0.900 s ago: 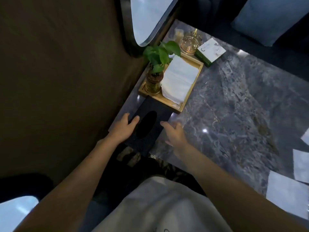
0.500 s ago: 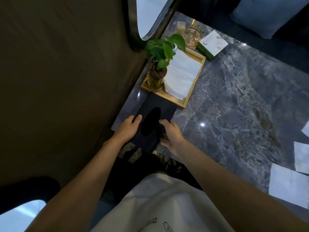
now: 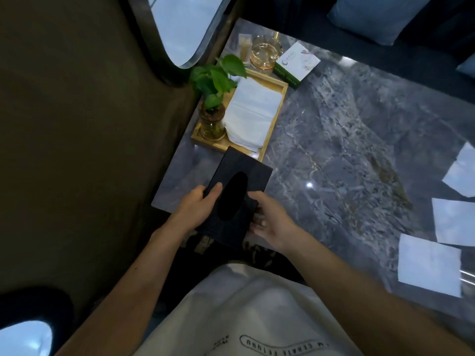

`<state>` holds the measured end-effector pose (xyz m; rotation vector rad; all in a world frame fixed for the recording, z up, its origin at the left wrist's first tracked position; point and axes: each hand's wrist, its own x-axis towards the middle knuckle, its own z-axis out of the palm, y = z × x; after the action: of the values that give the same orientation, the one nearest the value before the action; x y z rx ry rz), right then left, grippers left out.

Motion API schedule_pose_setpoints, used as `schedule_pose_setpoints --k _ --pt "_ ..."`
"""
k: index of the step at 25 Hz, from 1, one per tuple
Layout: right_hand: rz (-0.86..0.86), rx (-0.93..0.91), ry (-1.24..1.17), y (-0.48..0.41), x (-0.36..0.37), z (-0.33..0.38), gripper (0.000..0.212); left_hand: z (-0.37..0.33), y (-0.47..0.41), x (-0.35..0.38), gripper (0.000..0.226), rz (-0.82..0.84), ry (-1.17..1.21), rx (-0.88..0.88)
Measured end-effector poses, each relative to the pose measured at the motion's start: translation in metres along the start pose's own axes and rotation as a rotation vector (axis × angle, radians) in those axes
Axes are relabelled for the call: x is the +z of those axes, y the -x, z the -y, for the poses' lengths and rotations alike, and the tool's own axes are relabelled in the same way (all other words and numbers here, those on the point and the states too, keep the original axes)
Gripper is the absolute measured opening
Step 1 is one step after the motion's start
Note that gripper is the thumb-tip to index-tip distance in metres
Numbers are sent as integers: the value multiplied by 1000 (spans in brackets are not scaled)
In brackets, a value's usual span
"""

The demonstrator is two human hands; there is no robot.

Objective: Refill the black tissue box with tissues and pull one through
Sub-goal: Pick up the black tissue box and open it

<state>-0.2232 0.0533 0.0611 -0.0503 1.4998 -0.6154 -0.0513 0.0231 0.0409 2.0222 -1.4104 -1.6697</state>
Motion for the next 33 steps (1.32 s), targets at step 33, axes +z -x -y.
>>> schedule_pose_setpoints --k 33 --pt "-244 -196 -118 -52 -313 130 9 -201 -71 291 72 159 24 -117"
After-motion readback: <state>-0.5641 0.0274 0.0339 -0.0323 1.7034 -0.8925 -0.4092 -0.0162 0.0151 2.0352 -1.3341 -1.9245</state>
